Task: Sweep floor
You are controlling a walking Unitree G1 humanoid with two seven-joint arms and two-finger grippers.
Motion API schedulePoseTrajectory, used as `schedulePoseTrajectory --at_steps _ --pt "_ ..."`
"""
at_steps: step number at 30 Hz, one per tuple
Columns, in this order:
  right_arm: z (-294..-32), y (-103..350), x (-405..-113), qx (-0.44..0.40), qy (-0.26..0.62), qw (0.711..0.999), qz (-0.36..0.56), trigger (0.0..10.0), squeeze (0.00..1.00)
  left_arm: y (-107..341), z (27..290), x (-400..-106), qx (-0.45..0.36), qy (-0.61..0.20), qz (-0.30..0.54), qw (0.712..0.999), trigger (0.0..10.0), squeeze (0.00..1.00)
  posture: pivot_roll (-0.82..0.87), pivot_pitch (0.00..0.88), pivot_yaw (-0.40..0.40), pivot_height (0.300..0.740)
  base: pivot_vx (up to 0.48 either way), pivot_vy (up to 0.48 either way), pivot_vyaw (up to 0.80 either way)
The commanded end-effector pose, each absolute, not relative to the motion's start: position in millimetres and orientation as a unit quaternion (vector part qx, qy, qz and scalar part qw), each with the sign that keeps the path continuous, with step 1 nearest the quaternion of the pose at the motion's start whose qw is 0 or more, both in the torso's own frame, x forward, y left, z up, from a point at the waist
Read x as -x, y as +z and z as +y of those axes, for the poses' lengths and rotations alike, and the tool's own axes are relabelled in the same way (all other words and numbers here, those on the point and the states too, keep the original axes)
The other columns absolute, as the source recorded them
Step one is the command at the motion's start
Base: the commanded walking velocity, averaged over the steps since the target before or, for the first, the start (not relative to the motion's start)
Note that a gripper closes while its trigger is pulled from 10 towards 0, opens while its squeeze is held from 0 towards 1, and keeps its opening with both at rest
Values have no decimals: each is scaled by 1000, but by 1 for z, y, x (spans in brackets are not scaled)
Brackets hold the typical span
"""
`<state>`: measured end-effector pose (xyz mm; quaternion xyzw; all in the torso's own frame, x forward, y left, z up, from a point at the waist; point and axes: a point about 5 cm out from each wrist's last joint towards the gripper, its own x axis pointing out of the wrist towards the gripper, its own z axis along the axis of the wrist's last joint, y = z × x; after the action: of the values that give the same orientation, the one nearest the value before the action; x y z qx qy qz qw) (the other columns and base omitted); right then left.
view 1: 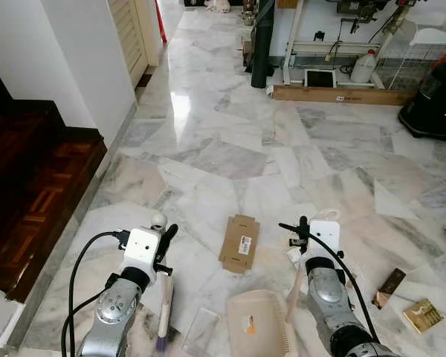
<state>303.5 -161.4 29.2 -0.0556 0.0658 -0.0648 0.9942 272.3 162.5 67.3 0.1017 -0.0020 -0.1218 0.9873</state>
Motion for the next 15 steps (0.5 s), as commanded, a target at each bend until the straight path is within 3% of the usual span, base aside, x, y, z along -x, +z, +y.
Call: schedulePoseTrajectory --at_steps 1,7,15 --pt "-159 24 -300 54 -61 994 75 10000 0 72 167 -272 -113 -119 -10 986 10000 0 170 54 20 740 0 0 0" --pt "-153 18 -296 46 -54 993 94 10000 0 56 171 -269 -137 -126 46 982 10000 0 172 47 22 740 0 0 0" --pt "-152 17 -295 49 -56 993 93 10000 0 55 172 -271 -132 -124 50 982 10000 0 171 39 25 740 0 0 0"
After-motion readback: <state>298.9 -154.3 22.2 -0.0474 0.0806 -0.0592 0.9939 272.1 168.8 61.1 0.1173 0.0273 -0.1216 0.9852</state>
